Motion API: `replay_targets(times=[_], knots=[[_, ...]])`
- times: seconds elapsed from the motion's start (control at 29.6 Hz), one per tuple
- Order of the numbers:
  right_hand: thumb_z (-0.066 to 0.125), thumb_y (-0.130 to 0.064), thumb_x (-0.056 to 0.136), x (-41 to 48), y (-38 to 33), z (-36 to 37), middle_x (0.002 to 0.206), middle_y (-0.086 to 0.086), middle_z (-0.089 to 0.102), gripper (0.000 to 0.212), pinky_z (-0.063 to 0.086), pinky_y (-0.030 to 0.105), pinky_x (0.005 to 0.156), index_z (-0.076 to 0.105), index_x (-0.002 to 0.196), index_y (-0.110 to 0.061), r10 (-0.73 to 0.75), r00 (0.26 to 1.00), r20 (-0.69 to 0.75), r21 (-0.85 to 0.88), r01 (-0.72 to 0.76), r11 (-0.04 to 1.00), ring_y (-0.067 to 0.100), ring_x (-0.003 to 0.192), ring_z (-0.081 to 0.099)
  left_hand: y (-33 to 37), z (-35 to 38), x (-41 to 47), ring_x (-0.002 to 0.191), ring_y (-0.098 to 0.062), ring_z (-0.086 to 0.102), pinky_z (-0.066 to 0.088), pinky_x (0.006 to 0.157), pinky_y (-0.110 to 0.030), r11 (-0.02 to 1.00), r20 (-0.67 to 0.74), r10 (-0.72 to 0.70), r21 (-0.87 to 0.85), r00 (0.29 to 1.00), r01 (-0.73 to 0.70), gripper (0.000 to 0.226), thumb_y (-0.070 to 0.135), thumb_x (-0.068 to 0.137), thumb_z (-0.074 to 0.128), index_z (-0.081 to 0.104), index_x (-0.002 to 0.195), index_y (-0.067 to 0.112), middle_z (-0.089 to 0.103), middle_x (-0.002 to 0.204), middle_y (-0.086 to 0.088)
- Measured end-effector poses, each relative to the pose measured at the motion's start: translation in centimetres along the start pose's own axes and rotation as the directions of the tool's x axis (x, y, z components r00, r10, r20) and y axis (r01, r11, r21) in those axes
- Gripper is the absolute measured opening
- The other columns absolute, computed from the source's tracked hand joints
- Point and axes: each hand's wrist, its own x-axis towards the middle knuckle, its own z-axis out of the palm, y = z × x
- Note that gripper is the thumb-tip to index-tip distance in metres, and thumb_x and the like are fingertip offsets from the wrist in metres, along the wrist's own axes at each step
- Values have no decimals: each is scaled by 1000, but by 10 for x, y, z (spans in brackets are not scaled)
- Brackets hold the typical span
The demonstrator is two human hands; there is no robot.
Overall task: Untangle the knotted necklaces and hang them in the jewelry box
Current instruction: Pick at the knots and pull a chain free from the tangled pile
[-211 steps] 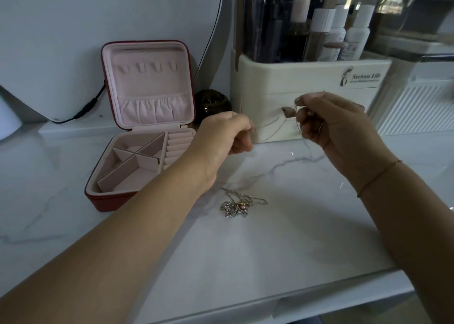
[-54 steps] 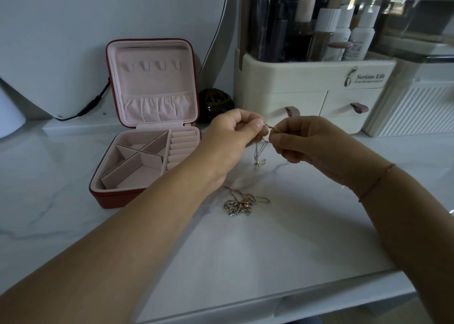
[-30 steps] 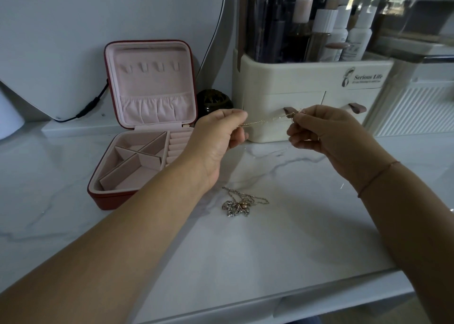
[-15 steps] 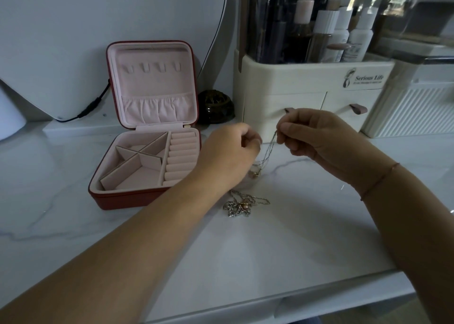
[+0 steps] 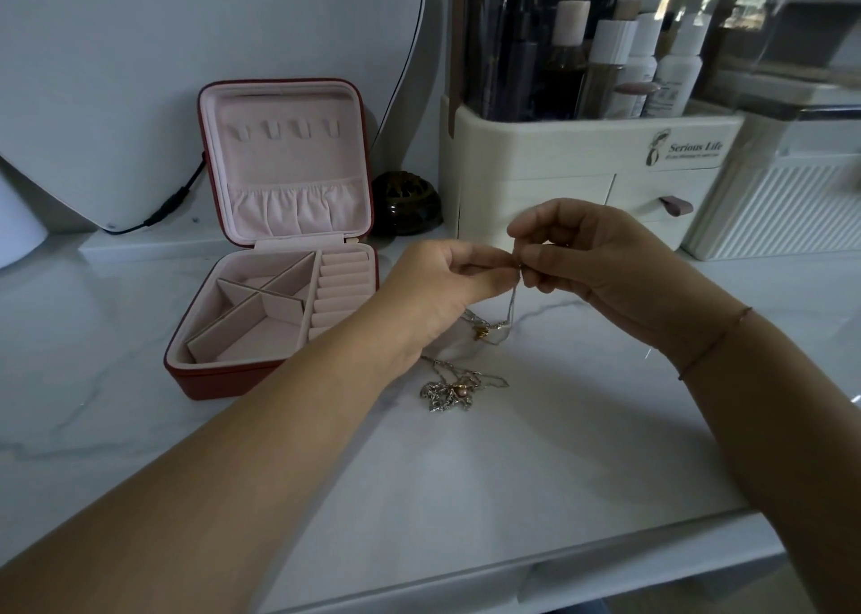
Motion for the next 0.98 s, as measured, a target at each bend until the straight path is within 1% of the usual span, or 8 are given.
replay_targets(times=[0.1, 0.24, 0.37, 0.54, 0.61, 0.74, 0.88, 0.98], knots=[[58, 3, 85, -1, -3, 1, 80, 14, 60, 16, 50, 22, 62, 60, 99, -2, -1, 1000, 23, 68, 0, 998, 16, 66, 59, -2, 0, 1, 81, 1, 67, 45, 69, -3, 1000, -8, 10, 19, 1000, -10, 17, 14, 79, 75, 74, 96, 13, 75, 90, 0], [57, 4, 86, 0, -2, -1, 77, 10, 61, 15, 49, 21, 61, 61, 97, -4, 13, 1000, -6, 84, -12, 996, 14, 64, 59, -1, -2, 1, 73, 4, 64, 44, 66, -5, 998, -4, 5, 57, 1000, -4, 9, 19, 81, 73, 73, 90, 17, 73, 79, 8], [58, 5, 85, 0, 0, -1, 78, 9, 60, 16, 48, 20, 62, 62, 97, -5, 37, 999, 21, 59, -38, 998, 13, 65, 58, -1, -1, 2, 70, -1, 62, 47, 74, -17, 996, -20, -6, 87, 1000, 8, 11, 24, 88, 65, 71, 89, 15, 68, 71, 8], [60, 6, 83, 0, 0, 0, 77, 3, 60, 19, 47, 22, 62, 63, 96, -7, 40, 999, 23, 21, -40, 999, 13, 65, 56, -2, -2, 2, 70, -3, 63, 50, 81, -24, 995, 5, -20, 100, 1000, 19, 18, 31, 89, 63, 69, 84, 15, 68, 71, 6], [61, 6, 83, 0, 0, -1, 76, 2, 61, 19, 48, 22, 62, 63, 96, -8, 42, 999, 18, 16, -42, 999, 13, 65, 56, -2, -2, 2, 70, -3, 63, 50, 82, -25, 994, 14, -9, 107, 1000, 7, 16, 29, 88, 64, 70, 83, 15, 69, 70, 7], [63, 0, 78, 0, 0, -2, 74, 4, 60, 20, 49, 22, 62, 63, 97, -6, 56, 998, 29, 67, -58, 996, 13, 64, 57, 0, -2, 1, 76, -6, 65, 50, 91, -31, 993, 9, 3, 116, 1000, -4, 9, 24, 88, 65, 71, 85, 18, 70, 74, 4], [64, -6, 73, 0, -1, -1, 74, 4, 60, 24, 50, 22, 60, 62, 97, -6, 63, 995, 77, 112, -71, 991, 13, 65, 58, 0, -2, 1, 79, -8, 65, 51, 90, -30, 995, -10, 6, 99, 1000, -5, 3, 19, 86, 67, 70, 86, 19, 69, 78, 2], [63, -6, 74, 0, -1, -1, 74, 3, 60, 23, 50, 22, 61, 62, 97, -6, 51, 993, 103, 145, -66, 987, 13, 66, 57, -1, -2, 1, 77, -8, 65, 51, 90, -31, 993, 1, 21, 118, 1000, -21, 8, 22, 89, 64, 69, 86, 17, 69, 75, 3]])
